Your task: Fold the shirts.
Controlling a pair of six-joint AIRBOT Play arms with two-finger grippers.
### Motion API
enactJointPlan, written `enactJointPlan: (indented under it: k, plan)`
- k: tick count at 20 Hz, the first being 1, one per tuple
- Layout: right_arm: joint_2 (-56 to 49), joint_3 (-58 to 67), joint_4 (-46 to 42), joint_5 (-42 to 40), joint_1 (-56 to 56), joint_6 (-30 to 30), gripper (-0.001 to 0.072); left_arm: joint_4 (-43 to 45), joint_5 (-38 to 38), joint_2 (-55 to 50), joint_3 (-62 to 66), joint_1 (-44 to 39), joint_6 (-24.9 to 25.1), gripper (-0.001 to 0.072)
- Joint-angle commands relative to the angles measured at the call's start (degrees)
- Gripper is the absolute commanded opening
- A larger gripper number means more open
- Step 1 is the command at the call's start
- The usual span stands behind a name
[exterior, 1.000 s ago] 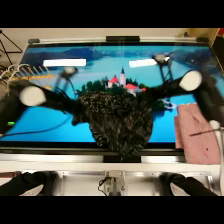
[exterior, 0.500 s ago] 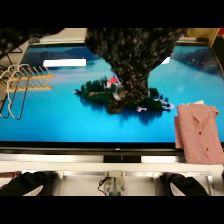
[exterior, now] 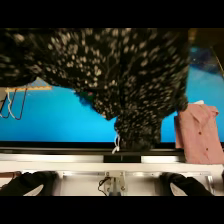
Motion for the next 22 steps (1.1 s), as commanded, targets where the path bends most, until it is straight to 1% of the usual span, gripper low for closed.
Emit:
enactJointPlan:
  k: [1,3,4,6,7,9,11,12,13,14,15,16,17,18,20,21,22]
  plan:
    - [-13.0,-3.7,3.9,9.1,0.1,-0.3,0.0065,0.8,0.3,-3.9,-9.2,6.2,-0.3,0.0052]
    - [-21.7,-5.2,10.3,3.8,0.1,-0.3,0.0065,0.7,0.3,-7.6,-16.0,9.4,-3.3,0.0052]
    - [-25.9,-5.2,14.4,2.1,0.1,-0.3,0.0065,0.6,0.3,-9.6,-18.9,10.3,-3.8,0.0052]
    - [-34.0,-5.2,23.2,0.4,0.2,1.0,0.0065,0.6,0.4,-14.2,-24.1,11.1,-5.1,0.0053]
    - [-37.6,-5.2,26.1,0.5,0.5,2.7,0.0065,0.6,0.4,-16.7,-26.0,11.1,-5.0,0.0053]
    - [-42.6,-5.2,26.1,0.7,2.0,7.1,0.0065,-0.5,0.4,-22.3,-28.1,11.1,-5.0,0.0053]
    - [-44.9,-5.2,23.8,0.5,3.9,9.4,0.0066,-2.3,0.6,-27.8,-28.1,11.1,-5.0,0.0054]
    - [-44.9,-5.2,22.0,0.3,4.7,9.9,0.0126,-2.9,0.8,-30.0,-28.1,11.1,-5.0,0.0059]
    - [-44.4,-5.2,21.0,0.0,5.1,10.1,0.0337,-3.1,0.8,-31.6,-28.0,11.1,-5.0,0.0133]
    - [-43.6,-5.2,21.0,0.3,5.0,10.1,0.0490,-3.1,0.8,-32.5,-27.9,11.1,-5.0,0.0323]
    - [-42.1,-5.2,20.5,1.1,4.7,10.1,0.0494,-2.9,0.8,-32.8,-27.7,11.2,-4.8,0.0518]
    - [-40.0,-5.2,18.8,2.3,4.2,10.7,0.0494,-2.6,0.5,-32.7,-26.8,11.5,-4.4,0.0616]
    - [-37.5,-5.2,15.8,3.7,4.0,11.3,0.0494,-2.4,-0.7,-32.7,-24.9,12.1,-3.0,0.0627]
    - [-34.6,-5.2,11.0,5.5,3.9,12.3,0.0494,-2.4,-1.9,-32.7,-22.7,12.7,-1.5,0.0627]
    - [-29.4,-5.2,0.4,11.0,4.2,14.1,0.0494,-3.3,-4.6,-32.7,-17.7,13.6,-1.1,0.0626]
    - [-27.3,-5.5,-2.7,13.8,4.2,15.2,0.0495,-5.4,-5.4,-32.7,-16.1,13.7,-1.1,0.0626]
    - [-24.9,-7.0,-2.6,15.3,4.2,16.1,0.0501,-9.6,-5.7,-32.6,-15.7,13.6,-1.0,0.0627]
